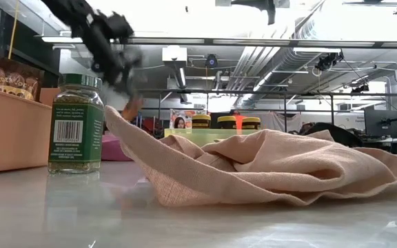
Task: Sort spices by type
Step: Put the orange spice pack into the orange bin
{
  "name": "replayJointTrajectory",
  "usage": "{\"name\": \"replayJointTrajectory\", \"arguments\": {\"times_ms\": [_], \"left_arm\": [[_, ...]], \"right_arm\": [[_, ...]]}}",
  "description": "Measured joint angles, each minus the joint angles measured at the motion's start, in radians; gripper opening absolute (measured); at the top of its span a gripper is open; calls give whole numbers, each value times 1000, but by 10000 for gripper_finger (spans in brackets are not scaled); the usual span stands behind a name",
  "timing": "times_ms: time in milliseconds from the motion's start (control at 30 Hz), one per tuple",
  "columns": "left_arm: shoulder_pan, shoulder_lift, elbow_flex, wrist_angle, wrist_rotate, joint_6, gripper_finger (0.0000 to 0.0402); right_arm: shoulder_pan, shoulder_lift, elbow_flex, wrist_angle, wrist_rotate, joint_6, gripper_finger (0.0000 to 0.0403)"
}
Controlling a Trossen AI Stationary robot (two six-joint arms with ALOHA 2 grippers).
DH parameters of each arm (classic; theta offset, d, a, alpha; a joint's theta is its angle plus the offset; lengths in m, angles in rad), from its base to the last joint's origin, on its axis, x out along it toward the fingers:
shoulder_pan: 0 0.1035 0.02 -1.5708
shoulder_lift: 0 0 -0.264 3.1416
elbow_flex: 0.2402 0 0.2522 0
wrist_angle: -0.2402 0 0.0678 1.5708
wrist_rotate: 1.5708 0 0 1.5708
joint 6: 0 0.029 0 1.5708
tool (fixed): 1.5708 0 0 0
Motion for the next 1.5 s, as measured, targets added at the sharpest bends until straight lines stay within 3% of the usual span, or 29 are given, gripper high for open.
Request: {"name": "replayJointTrajectory", "arguments": {"times_ms": [200,300,467,667,800,1000,1233,1500], "left_arm": [[-42,-231,57,198,376,-39,0],[-87,-313,61,305,465,-143,0],[-209,-382,61,441,455,-233,0],[-354,-362,61,593,416,-280,0],[-421,-326,60,682,398,-288,0],[-476,-279,60,815,413,-297,0],[-510,-240,60,940,419,-313,0],[-524,-202,60,942,426,-316,0]], "right_arm": [[0,9,0,55,-97,-129,232],[0,23,0,107,-161,-181,232],[0,58,0,174,-182,-189,232],[0,85,0,183,-194,-164,232],[0,90,0,206,-294,-162,232],[17,128,0,355,-451,-138,232],[28,208,0,487,-454,-119,232],[29,269,0,749,-532,-34,232]]}}
